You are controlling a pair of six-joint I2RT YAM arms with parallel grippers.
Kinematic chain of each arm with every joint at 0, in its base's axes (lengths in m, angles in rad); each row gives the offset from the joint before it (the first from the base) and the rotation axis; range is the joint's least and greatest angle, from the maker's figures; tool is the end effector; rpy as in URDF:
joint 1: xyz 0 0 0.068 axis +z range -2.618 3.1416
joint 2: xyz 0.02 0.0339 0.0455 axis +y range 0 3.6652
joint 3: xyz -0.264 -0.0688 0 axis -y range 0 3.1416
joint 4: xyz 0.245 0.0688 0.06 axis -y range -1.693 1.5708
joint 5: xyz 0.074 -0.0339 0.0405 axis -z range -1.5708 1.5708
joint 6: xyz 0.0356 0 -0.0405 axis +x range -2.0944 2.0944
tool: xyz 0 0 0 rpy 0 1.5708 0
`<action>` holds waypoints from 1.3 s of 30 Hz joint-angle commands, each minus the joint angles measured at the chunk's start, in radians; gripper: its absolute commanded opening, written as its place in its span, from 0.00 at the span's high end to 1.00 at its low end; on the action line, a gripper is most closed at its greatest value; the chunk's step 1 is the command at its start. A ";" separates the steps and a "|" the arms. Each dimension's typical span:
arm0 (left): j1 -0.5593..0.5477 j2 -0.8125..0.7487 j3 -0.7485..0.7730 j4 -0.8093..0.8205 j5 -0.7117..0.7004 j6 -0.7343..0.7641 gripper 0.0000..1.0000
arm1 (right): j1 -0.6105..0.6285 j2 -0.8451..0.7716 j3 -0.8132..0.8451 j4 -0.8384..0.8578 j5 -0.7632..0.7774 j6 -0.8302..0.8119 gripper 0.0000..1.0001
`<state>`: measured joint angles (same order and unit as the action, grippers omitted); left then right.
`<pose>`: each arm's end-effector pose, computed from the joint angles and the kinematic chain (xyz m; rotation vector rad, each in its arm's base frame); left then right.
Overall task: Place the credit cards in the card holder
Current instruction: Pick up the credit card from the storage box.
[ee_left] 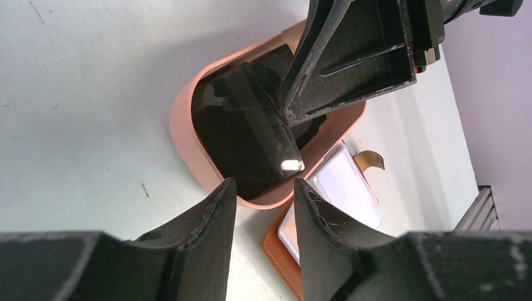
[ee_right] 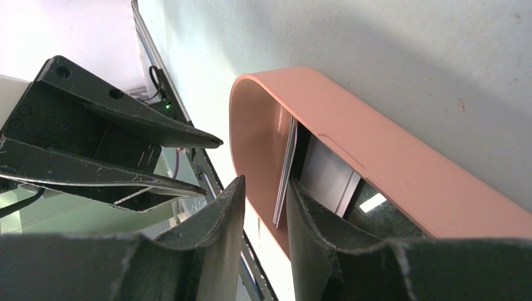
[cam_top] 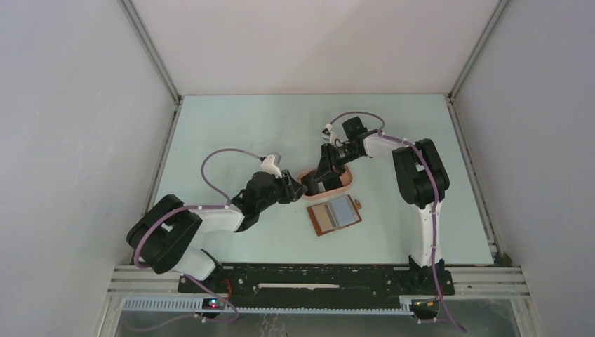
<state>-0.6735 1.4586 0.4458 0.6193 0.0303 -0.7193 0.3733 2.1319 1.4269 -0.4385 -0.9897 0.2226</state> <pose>0.2121 -0.1707 0.1578 -0.0267 2.0864 -0.9178 0.3846 0.1826 0.1388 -0.5054 2.6011 1.5252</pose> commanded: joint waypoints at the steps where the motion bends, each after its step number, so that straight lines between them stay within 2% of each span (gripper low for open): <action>1: 0.009 -0.029 -0.021 0.016 -0.007 -0.011 0.56 | -0.003 -0.054 -0.006 0.002 -0.020 -0.003 0.61; 20: 0.009 -0.006 -0.032 0.042 -0.002 -0.018 0.59 | 0.095 0.023 0.056 -0.011 0.033 -0.008 0.50; 31: 0.009 -0.041 -0.057 0.040 -0.018 -0.019 0.60 | 0.091 0.032 0.061 -0.038 0.101 -0.032 0.50; 39: 0.010 -0.072 -0.071 0.026 -0.022 -0.017 0.61 | 0.080 0.032 0.058 -0.034 0.079 -0.032 0.56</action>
<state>-0.6724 1.4357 0.4046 0.6266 0.0288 -0.7345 0.4587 2.1658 1.4616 -0.4713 -0.9108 0.2066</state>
